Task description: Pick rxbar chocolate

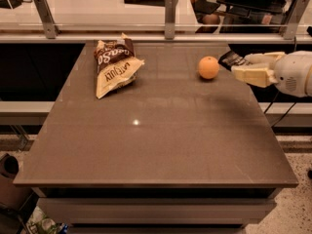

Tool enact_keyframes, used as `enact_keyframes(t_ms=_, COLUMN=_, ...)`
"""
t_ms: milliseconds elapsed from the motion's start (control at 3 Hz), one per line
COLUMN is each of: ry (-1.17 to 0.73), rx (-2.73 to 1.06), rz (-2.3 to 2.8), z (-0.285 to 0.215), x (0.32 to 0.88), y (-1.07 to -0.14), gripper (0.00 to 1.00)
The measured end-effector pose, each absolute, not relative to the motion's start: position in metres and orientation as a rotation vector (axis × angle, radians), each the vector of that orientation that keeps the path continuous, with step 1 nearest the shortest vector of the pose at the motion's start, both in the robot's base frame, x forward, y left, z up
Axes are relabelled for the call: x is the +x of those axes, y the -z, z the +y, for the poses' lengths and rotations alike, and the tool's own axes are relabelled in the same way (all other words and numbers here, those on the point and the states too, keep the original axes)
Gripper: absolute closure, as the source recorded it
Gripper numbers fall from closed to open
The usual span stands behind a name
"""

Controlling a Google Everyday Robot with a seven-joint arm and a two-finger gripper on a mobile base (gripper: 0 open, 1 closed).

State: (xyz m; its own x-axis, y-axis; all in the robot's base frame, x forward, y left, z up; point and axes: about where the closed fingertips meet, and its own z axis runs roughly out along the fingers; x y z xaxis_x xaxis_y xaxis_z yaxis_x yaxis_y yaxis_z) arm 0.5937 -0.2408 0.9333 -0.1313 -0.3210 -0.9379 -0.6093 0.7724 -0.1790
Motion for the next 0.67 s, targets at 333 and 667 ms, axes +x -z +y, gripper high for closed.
enact_keyframes(t_ms=333, ry=-0.252, rx=-0.805, rz=1.72, z=-0.241, x=0.589, y=-0.959, gripper=1.0)
enact_keyframes(t_ms=667, ry=-0.199, rx=-0.856, rz=1.692, z=-0.241, x=0.583, y=-0.988, gripper=1.0)
